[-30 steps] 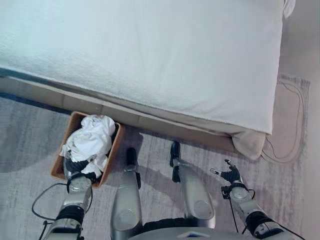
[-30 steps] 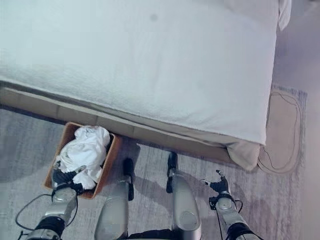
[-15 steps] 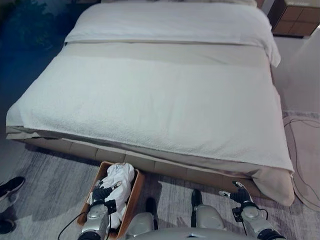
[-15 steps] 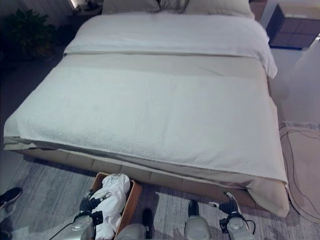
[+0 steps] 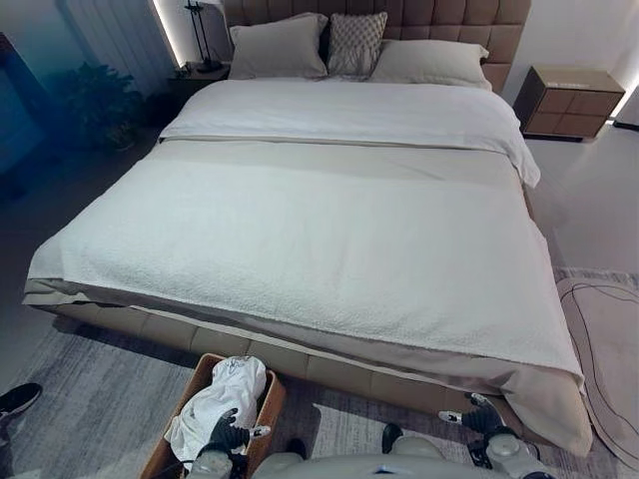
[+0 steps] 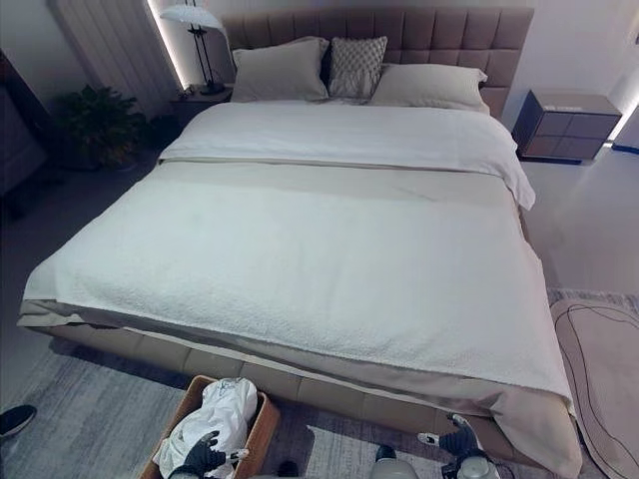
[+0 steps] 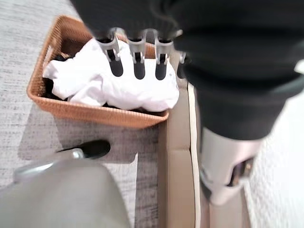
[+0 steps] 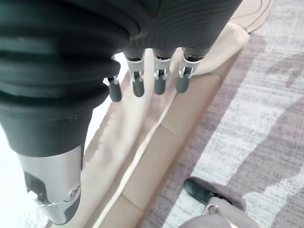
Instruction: Pick up clothes into the bucket
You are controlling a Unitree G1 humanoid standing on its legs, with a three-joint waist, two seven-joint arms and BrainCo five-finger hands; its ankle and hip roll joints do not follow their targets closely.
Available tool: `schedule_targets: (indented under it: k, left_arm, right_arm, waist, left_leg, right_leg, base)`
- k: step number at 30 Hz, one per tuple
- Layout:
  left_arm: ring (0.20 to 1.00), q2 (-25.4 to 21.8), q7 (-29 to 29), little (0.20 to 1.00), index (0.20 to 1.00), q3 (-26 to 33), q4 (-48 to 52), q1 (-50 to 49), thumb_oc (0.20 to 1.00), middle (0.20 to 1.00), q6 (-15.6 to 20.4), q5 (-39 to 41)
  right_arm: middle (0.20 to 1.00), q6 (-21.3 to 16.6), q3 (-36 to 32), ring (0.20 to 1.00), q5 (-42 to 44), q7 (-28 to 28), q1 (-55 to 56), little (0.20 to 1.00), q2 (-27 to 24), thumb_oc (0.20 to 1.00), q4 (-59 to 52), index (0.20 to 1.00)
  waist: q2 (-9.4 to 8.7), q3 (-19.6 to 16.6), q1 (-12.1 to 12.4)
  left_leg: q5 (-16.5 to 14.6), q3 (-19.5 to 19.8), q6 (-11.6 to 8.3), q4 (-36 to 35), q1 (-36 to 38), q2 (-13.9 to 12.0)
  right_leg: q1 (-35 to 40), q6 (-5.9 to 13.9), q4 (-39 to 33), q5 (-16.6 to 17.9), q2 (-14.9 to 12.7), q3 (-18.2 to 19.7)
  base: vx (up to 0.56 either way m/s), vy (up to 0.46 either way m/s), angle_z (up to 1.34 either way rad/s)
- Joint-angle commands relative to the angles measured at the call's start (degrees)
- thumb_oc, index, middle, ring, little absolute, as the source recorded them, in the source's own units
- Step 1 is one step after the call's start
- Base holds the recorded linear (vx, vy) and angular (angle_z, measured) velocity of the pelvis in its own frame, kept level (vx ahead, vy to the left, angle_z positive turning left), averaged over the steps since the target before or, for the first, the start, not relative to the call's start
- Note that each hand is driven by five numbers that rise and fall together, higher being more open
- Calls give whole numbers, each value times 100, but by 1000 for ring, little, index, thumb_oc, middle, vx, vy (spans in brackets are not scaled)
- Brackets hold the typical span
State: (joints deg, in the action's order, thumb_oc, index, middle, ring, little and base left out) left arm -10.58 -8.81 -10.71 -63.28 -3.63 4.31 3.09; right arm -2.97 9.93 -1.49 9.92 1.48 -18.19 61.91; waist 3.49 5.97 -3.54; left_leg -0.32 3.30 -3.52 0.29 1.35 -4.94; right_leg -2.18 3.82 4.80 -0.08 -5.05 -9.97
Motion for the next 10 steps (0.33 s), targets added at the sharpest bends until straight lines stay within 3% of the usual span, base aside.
schedule_targets:
  k: [1,10]
  left_arm:
    - [1000,-72,39,1000,1000,175,-104,191,1000,1000,18,-113]
    - [1000,-91,118,1000,1000,108,-275,229,1000,1000,-32,-275]
  right_arm:
    - [1000,-25,42,1000,181,-48,-226,1000,122,1000,60,1000]
    - [1000,17,177,1000,96,-159,-204,1000,230,1000,208,1000]
  waist:
    - [-422,101,5]
    - [-427,17,17]
  left_leg:
    - [-82,-15,-36,359,-80,405]
    - [-117,-53,-23,240,102,404]
  right_leg:
    - [605,206,-382,-303,-82,92]
    - [794,221,-520,-278,-82,103]
  base:
    - [0,0,0]
    - [0,0,0]
